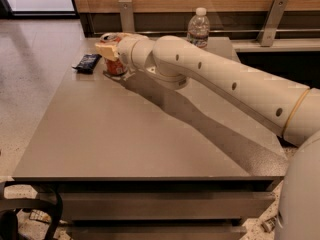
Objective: Move coke can near rxbar blueberry
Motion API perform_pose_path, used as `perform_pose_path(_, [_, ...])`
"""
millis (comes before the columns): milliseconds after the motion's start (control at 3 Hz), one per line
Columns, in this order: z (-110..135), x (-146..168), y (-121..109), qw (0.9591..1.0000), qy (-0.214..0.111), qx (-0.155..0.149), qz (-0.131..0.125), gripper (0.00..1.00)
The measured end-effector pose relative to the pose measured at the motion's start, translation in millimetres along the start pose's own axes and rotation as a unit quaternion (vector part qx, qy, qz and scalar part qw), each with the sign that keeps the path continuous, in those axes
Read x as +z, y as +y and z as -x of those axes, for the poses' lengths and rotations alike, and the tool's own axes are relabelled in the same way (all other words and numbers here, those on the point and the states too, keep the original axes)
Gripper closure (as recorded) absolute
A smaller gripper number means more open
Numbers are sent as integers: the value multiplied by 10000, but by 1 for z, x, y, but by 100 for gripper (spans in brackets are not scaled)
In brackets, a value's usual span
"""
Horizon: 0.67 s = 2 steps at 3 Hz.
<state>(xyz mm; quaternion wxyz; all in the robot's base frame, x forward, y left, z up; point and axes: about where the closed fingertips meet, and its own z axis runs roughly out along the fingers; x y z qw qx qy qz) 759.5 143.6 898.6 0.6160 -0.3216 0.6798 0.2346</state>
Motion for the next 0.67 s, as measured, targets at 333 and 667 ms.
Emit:
perform_pose_path(333, [0,1,2,10000,-2,0,14,15])
perform_pose_path(667, [1,2,4,10000,-4,0,29,0])
